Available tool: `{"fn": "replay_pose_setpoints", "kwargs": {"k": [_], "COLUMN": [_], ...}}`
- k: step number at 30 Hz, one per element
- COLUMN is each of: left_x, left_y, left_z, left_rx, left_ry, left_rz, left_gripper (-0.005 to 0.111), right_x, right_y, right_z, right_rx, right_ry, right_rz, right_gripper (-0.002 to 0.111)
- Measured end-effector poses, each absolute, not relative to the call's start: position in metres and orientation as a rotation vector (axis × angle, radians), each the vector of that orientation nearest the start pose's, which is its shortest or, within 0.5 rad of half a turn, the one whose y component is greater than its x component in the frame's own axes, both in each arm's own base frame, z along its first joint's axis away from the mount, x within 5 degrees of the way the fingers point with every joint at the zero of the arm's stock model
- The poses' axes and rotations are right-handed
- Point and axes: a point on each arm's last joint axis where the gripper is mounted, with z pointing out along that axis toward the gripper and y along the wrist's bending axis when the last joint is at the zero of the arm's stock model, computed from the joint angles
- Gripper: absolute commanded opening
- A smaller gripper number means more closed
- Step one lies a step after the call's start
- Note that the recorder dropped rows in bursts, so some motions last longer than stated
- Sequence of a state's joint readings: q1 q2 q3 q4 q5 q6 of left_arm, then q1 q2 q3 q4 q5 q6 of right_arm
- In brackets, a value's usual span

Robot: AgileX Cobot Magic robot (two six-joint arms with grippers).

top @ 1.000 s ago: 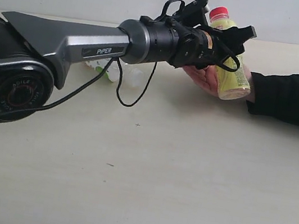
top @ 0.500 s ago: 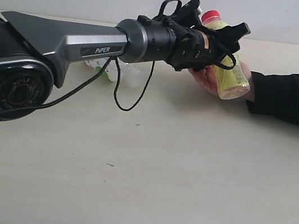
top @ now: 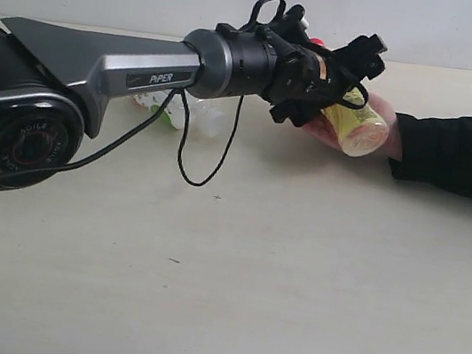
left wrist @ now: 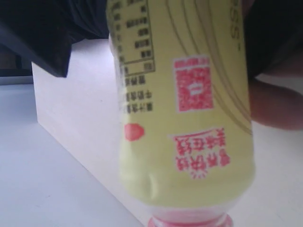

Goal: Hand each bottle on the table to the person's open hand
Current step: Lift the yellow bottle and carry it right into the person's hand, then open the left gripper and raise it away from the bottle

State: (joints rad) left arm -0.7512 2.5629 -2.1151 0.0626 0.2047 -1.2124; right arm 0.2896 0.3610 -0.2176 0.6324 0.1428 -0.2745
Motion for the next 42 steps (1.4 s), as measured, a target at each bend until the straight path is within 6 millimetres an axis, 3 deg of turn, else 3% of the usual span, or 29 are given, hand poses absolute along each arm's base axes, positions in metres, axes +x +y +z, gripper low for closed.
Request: {"fn": "replay_pose_setpoints", "kwargs": {"k": [8, 13, 21, 26, 30, 34, 40, 42], "left_x": [0.414, 0.405, 0.389, 0.377, 0.360, 0.341, 0.310, 0.301], "left_y": [-0.394, -0.392, -0.387, -0.388, -0.388, -0.381, -0.362, -0.353], "left_z": [0.127, 0.141, 0.183, 0.219, 0.245, 0.275, 0.311, 0.320], "left_rx": [-0.470, -0.383, -0.223, -0.006, 0.294, 0.559, 0.929, 1.004], "left_ry": [2.387, 2.463, 2.553, 2.557, 2.556, 2.542, 2.556, 2.555], "left_rz": [-0.953, -0.848, -0.793, -0.873, -0.940, -0.951, -0.801, -0.720], "left_gripper": [0.091, 0.091, 0.091, 0.090, 0.088, 0.067, 0.005, 0.001], "right_x": [0.084, 0.084, 0.084, 0.084, 0.084, 0.084, 0.084, 0.084], "right_y": [0.033, 0.033, 0.033, 0.033, 0.033, 0.033, 0.033, 0.033], "right_z": [0.251, 0.251, 0.251, 0.251, 0.251, 0.251, 0.251, 0.251], "right_rx": [-0.007, -0.007, -0.007, -0.007, -0.007, -0.007, -0.007, -0.007], "right_ry": [1.773, 1.773, 1.773, 1.773, 1.773, 1.773, 1.773, 1.773], "right_rz": [0.542, 0.542, 0.542, 0.542, 0.542, 0.542, 0.542, 0.542], "right_gripper": [0.000, 0.000, 0.000, 0.000, 0.000, 0.000, 0.000, 0.000]}}
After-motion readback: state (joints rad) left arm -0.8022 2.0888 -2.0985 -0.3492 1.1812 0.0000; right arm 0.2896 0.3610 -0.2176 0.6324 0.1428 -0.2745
